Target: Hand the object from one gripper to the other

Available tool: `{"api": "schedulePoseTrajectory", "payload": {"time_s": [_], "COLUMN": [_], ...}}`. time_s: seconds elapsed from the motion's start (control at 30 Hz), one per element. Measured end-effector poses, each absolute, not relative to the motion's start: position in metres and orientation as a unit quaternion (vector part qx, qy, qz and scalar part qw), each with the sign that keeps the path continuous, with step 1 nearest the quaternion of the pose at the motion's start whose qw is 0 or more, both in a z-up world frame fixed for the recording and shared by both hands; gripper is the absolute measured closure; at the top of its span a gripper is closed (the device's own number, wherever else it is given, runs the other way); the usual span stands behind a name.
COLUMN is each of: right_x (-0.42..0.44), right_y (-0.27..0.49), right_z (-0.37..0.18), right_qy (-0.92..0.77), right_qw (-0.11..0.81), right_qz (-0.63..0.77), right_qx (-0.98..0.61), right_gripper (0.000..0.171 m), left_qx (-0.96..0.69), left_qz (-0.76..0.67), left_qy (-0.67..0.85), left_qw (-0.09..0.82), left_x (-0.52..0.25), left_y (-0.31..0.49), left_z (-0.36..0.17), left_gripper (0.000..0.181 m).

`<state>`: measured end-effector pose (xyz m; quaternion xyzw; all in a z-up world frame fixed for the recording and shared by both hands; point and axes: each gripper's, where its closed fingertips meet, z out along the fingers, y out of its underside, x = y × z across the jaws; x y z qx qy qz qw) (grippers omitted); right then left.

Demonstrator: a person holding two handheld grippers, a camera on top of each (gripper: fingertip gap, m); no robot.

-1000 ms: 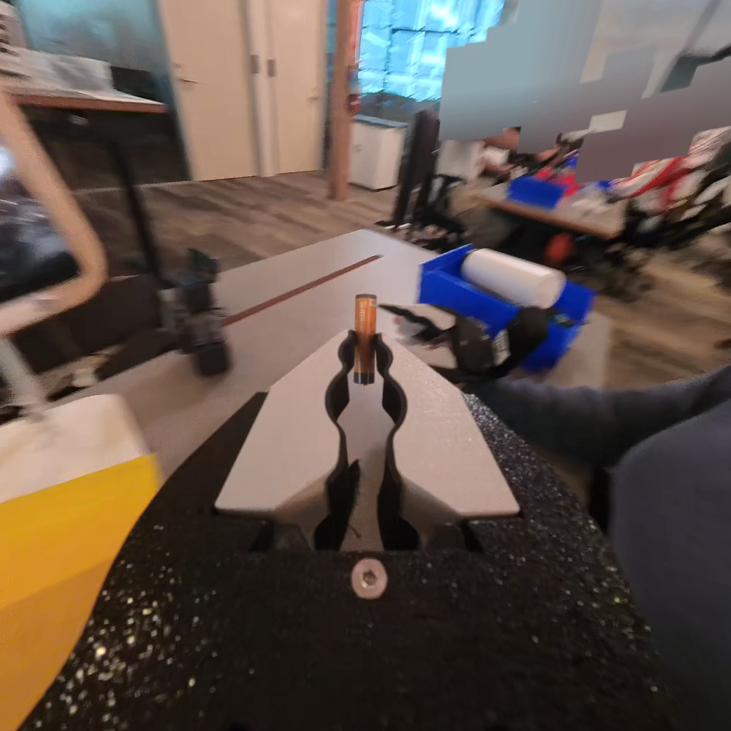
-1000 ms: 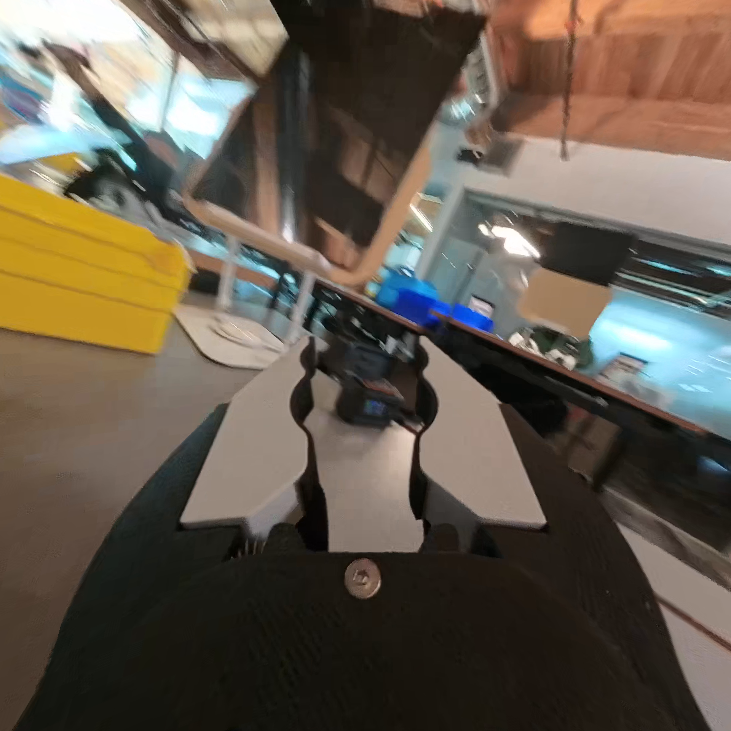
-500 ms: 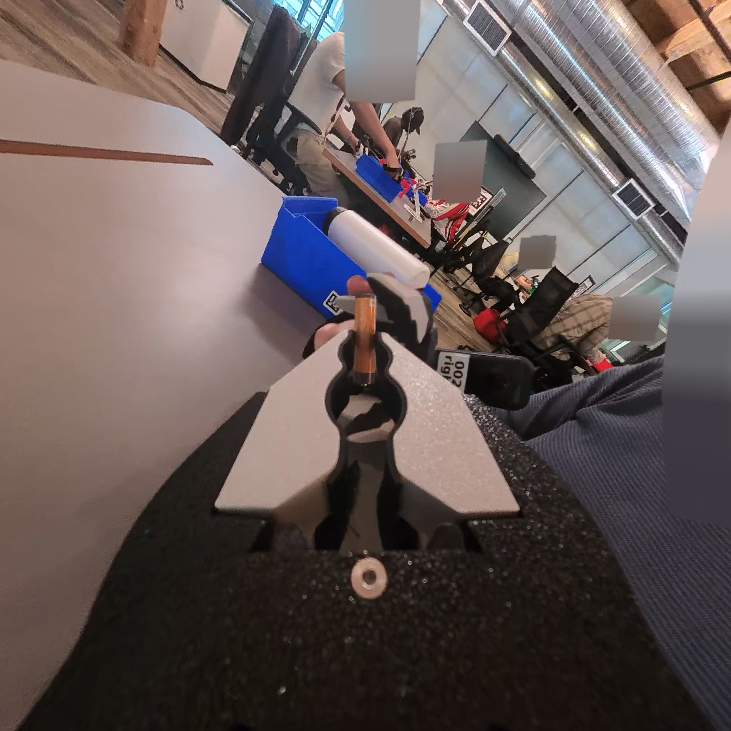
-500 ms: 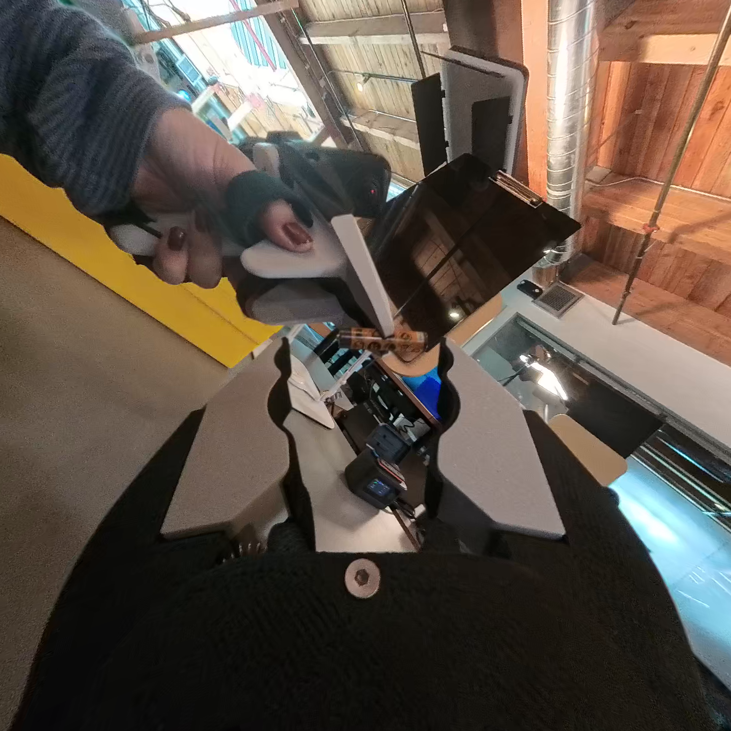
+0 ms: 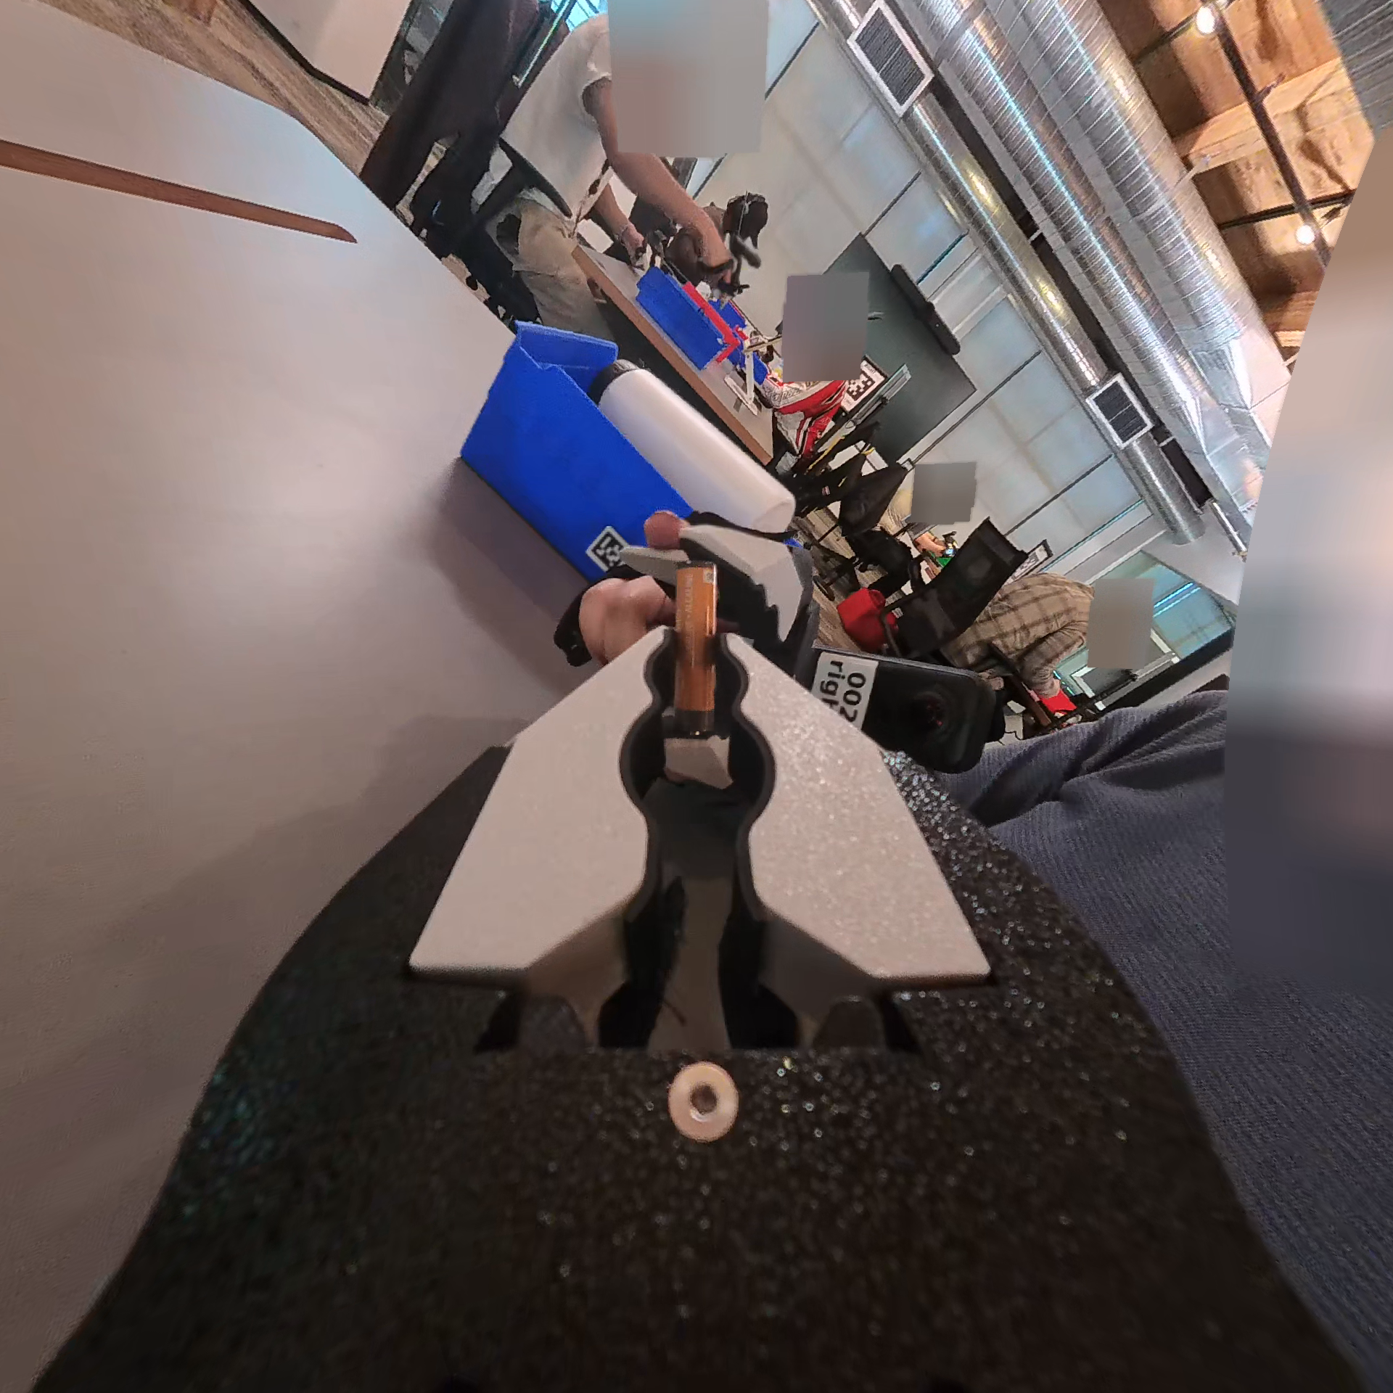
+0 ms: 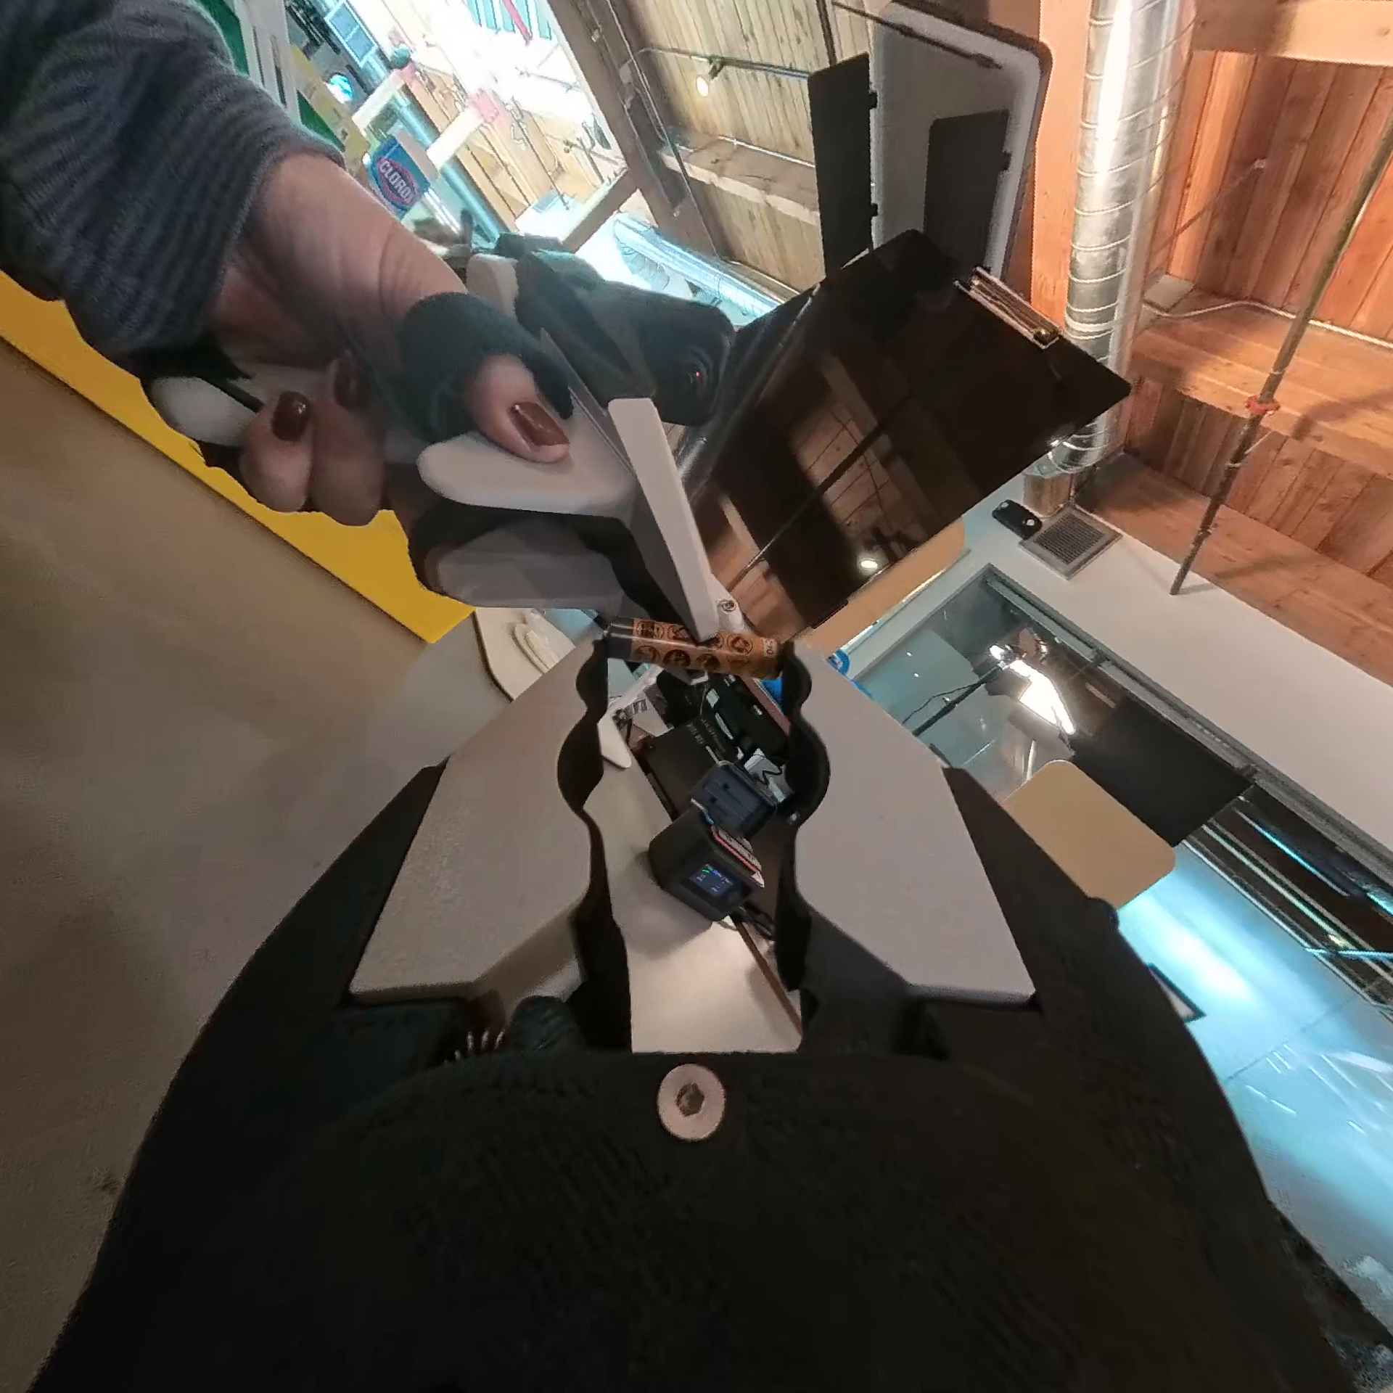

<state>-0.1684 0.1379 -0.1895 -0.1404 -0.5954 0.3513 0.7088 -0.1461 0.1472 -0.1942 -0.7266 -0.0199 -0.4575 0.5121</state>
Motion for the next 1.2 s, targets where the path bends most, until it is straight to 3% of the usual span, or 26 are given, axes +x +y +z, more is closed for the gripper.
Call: {"api": "schedulePoseTrajectory", "payload": {"time_s": [0.37,0.53,0.7,0.83,1.07,1.2], "right_x": [-0.174,-0.175,-0.174,-0.170,-0.168,-0.165], "right_y": [0.150,0.181,0.205,0.210,0.191,0.177], "right_z": [-0.196,-0.199,-0.211,-0.219,-0.228,-0.234], "right_qy": [-0.604,-0.583,-0.571,-0.564,-0.543,-0.559], "right_qw": [0.651,0.619,0.524,0.436,0.287,0.231], "right_qz": [0.413,0.448,0.523,0.584,0.675,0.688], "right_qx": [-0.202,-0.276,-0.354,-0.389,-0.409,-0.401], "right_gripper": [0.127,0.127,0.127,0.127,0.128,0.128], "left_qx": [-0.693,-0.671,-0.643,-0.623,-0.543,-0.516], "left_qz": [-0.502,-0.456,-0.215,0.081,0.245,0.223], "left_qy": [-0.029,-0.013,0.093,0.236,0.366,0.387], "left_qw": [0.516,0.584,0.729,0.741,0.715,0.731], "left_x": [-0.151,-0.164,-0.186,-0.187,-0.153,-0.143], "left_y": [0.158,0.172,0.186,0.195,0.203,0.192], "left_z": [-0.197,-0.195,-0.206,-0.231,-0.233,-0.228], "left_gripper": [0.172,0.142,0.130,0.125,0.119,0.137]}}
